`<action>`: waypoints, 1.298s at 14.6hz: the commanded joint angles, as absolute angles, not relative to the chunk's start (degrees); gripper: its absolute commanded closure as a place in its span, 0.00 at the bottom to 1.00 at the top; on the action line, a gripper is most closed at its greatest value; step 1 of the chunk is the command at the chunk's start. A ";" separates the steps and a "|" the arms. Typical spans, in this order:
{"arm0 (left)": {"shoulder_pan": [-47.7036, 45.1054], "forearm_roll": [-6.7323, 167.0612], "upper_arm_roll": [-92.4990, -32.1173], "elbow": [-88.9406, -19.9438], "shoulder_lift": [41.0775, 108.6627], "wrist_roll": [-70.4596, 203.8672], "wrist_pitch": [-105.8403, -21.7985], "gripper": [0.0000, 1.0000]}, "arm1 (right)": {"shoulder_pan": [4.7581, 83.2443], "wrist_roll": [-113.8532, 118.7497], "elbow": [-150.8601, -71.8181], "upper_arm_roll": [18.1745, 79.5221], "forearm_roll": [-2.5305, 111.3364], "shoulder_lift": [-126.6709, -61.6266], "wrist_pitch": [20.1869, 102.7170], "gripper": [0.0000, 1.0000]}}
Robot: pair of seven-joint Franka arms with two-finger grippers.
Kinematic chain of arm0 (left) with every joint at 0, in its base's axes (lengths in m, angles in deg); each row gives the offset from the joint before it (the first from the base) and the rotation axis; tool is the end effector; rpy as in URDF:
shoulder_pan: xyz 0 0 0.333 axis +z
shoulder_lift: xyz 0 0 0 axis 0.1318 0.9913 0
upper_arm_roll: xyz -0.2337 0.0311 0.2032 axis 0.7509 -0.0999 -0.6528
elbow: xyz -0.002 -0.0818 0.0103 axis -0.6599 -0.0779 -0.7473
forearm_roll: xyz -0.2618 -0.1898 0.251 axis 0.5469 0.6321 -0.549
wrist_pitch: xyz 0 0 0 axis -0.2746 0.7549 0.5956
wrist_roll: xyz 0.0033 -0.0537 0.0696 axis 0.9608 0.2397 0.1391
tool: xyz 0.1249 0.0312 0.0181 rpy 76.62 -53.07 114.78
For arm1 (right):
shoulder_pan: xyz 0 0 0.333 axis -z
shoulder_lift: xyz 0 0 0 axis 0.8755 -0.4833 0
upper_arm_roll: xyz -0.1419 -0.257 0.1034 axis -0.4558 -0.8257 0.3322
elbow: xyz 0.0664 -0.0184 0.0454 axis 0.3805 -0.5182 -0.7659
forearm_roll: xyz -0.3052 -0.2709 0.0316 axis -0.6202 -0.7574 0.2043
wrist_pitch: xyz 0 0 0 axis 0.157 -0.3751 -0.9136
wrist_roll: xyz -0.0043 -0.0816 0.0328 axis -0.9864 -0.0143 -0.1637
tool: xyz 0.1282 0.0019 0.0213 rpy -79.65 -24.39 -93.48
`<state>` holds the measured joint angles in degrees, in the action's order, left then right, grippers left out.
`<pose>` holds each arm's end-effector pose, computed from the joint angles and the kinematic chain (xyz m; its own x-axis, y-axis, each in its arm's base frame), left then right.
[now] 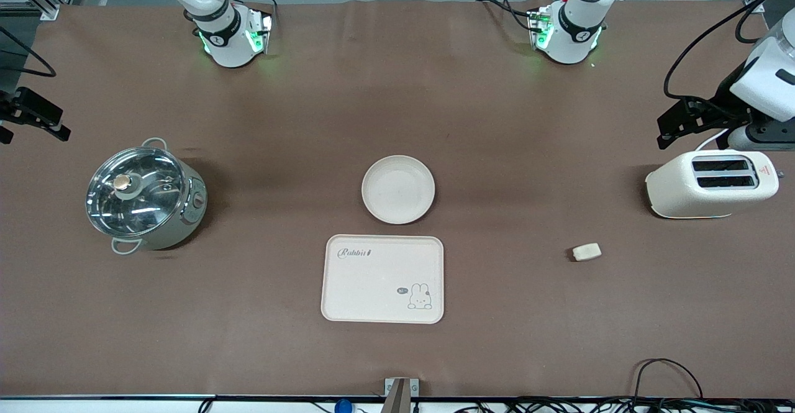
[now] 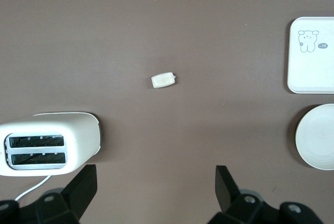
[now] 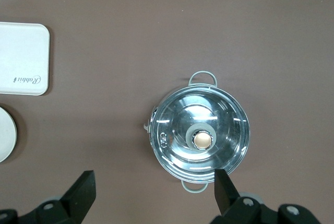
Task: Place bun in plate and plate on tray
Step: 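Lower the left gripper onto the white bun and close it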
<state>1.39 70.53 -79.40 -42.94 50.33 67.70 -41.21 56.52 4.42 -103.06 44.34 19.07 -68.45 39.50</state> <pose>0.5828 -0.0734 0.6098 0.9953 -0.0330 0.0908 -0.0330 -0.9995 -0.0024 0.5661 -0.0516 0.6194 0.9955 0.0265 0.0913 0.0288 -0.9993 -0.0234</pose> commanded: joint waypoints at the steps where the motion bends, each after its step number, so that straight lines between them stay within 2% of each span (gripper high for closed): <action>1: 1.33 70.47 -79.67 -41.30 51.01 68.85 -40.00 0.00 | 57.23 4.10 -102.49 44.89 19.05 -68.92 39.43 0.00; 4: 1.42 70.21 -79.93 -42.52 52.83 68.67 -40.00 0.00 | 57.23 4.18 -102.49 44.89 19.05 -68.93 39.35 0.00; 6: 2.21 69.68 -80.11 -42.18 60.20 68.85 -42.18 0.00 | 57.49 4.27 -102.14 44.81 19.05 -68.93 39.26 0.00; 9: 3.62 70.03 -80.02 -42.09 73.38 67.53 -53.59 0.00 | 57.15 4.27 -102.14 44.98 19.05 -70.06 39.26 0.00; 12: 4.49 69.59 -80.11 -42.27 83.76 67.00 -65.27 0.00 | 57.67 4.53 -102.23 44.98 21.24 -70.51 39.26 0.00; 19: 5.02 70.56 -79.84 -42.80 90.20 66.83 -72.60 0.00 | 57.14 4.62 -102.23 45.07 22.12 -73.05 39.79 0.00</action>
